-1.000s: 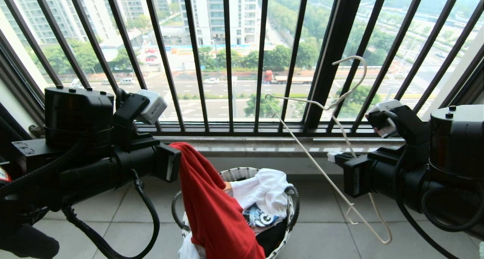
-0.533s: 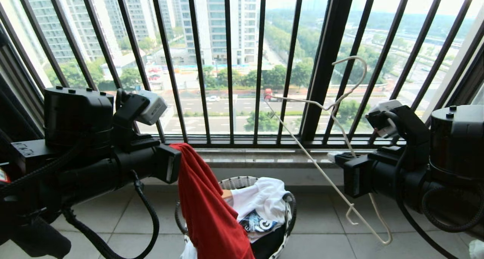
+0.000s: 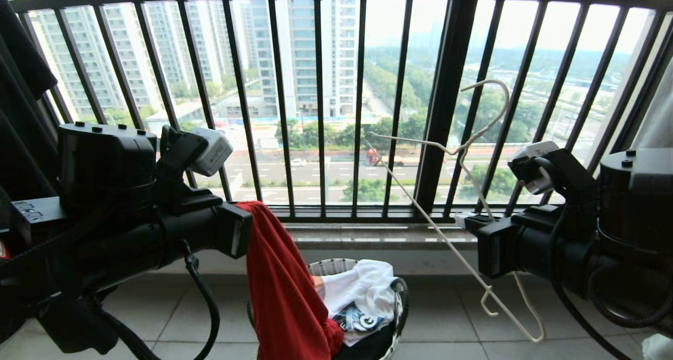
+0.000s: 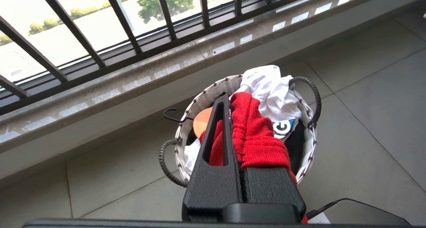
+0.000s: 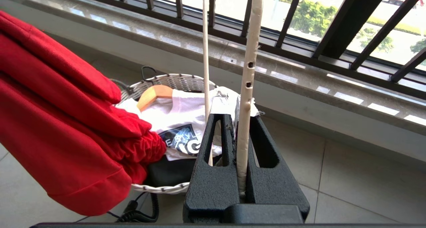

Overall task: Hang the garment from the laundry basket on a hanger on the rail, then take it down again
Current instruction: Pick up clothes from the basket, then hang the clothes on the clothes rack

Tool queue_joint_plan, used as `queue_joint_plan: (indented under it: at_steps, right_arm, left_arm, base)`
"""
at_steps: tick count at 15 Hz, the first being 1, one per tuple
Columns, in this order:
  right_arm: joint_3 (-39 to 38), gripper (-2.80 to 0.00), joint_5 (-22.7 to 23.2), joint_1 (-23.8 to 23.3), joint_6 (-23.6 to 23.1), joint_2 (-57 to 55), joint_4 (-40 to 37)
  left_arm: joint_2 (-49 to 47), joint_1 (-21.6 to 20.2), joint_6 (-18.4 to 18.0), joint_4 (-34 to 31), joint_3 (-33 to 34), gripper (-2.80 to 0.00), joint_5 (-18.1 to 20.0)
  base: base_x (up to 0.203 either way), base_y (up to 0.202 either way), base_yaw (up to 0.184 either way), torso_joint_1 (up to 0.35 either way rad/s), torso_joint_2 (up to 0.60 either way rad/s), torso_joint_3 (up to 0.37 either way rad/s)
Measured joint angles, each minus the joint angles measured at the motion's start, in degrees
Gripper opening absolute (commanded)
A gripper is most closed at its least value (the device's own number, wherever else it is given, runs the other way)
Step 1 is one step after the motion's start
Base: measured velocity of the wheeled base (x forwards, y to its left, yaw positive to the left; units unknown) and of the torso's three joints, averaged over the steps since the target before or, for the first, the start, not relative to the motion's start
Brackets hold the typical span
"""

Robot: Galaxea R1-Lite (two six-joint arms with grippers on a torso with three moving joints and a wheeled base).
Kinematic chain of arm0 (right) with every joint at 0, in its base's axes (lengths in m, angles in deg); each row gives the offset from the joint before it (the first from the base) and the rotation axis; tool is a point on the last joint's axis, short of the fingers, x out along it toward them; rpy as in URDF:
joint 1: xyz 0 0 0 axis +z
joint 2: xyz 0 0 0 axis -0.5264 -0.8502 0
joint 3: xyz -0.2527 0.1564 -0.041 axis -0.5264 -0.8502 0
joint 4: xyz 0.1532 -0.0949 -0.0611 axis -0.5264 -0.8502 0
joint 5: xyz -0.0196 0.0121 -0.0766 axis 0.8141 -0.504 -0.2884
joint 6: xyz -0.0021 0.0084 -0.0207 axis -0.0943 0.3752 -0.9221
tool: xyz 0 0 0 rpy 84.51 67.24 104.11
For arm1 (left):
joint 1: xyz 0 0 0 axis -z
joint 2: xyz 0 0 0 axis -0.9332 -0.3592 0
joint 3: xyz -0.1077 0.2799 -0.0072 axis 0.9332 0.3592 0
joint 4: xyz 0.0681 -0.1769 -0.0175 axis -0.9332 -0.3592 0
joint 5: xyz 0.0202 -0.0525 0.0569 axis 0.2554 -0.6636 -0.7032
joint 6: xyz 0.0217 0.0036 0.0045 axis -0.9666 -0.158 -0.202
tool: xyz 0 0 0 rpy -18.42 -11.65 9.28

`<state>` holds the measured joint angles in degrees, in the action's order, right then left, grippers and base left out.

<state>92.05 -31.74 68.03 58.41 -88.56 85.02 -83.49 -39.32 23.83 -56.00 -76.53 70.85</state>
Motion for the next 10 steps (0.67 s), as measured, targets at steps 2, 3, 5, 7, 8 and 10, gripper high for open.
queue_joint_plan:
  at_steps: [2,3,5,7,8,10]
  right_arm:
    - [0.0,-2.80,0.0,0.0,0.0,0.0,0.0]
    - [0.0,-2.80,0.0,0.0,0.0,0.0,0.0]
    - [-0.1,-2.80,0.0,0.0,0.0,-0.1,0.0]
    - [-0.1,-2.80,0.1,0.0,0.0,-0.1,0.0]
    - [-0.1,-2.80,0.1,0.0,0.0,-0.1,0.0]
    - [-0.1,-2.80,0.2,0.0,0.0,-0.1,0.0]
  left_arm:
    - [0.2,0.0,-0.1,0.0,0.3,-2.80,0.0]
    - [0.2,0.0,-0.1,0.0,0.3,-2.80,0.0]
    - [0.1,-0.1,0.1,0.0,-0.4,-2.80,0.0]
    - [0.0,-0.1,0.9,0.0,-1.7,-2.80,-0.1]
    - [-0.2,-0.1,2.0,-0.1,-2.6,-2.80,-0.2]
    - [-1.0,-0.1,4.6,-0.5,-5.3,-2.80,-2.4]
  base:
    - [0.000,0.000,0.000,0.002,0.00,0.021]
    - [0.000,0.000,0.000,0.000,0.00,0.000]
    - [0.000,0.000,0.000,0.000,0.00,0.000]
    - [0.000,0.000,0.000,0.000,0.00,0.000]
    - [0.000,0.000,0.000,0.000,0.00,0.000]
    - [0.000,0.000,0.000,0.000,0.00,0.000]
